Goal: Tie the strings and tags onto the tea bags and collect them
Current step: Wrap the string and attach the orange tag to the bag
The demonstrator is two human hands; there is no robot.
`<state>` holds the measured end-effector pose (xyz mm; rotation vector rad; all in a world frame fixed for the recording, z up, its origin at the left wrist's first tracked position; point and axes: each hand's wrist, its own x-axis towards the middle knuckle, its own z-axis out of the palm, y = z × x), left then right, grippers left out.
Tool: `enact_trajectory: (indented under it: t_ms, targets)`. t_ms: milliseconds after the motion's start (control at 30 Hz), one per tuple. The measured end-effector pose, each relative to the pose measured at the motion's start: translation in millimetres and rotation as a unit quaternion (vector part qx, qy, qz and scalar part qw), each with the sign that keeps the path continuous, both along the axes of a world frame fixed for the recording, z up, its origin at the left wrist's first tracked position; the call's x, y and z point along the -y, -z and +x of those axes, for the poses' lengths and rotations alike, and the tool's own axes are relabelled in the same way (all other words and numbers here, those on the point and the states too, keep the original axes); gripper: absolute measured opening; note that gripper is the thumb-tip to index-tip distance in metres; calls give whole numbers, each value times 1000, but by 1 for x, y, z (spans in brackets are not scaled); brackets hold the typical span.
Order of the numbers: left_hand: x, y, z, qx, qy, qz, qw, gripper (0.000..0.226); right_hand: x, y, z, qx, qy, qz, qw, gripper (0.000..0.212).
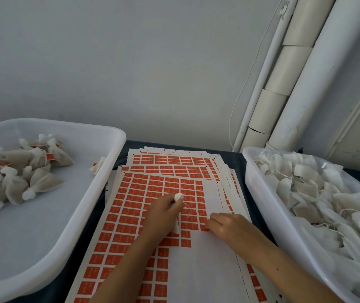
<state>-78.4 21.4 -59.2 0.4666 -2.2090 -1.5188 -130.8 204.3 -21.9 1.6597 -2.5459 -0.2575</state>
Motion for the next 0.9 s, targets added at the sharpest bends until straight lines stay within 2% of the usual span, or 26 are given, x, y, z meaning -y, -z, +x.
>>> enact_trajectory:
  t_ms: [300, 467, 567, 700, 800, 900]
  targets:
    - [0, 1, 0, -2, 8, 4, 1000, 30, 2, 1, 0, -31, -14, 26, 999, 45]
    - [0, 0, 0, 0, 13, 7, 1000, 30, 0, 1, 1, -66, -52, -65, 994, 50]
    - [0, -1, 0, 3, 11, 6, 1000, 30, 3, 3, 0, -82, -52, -122, 988, 44]
    - [-1, -2, 1, 3, 18, 10, 1000, 30, 6, 2, 0, -42, -11, -203, 978, 36]
    - [0, -2, 2, 5, 20, 10, 1000, 30, 7, -1, 1, 25, 28, -196, 980, 28]
    - [0, -3, 1, 2, 10, -1, 1000, 32, 7, 7, -4, 45, 70, -206, 975, 31]
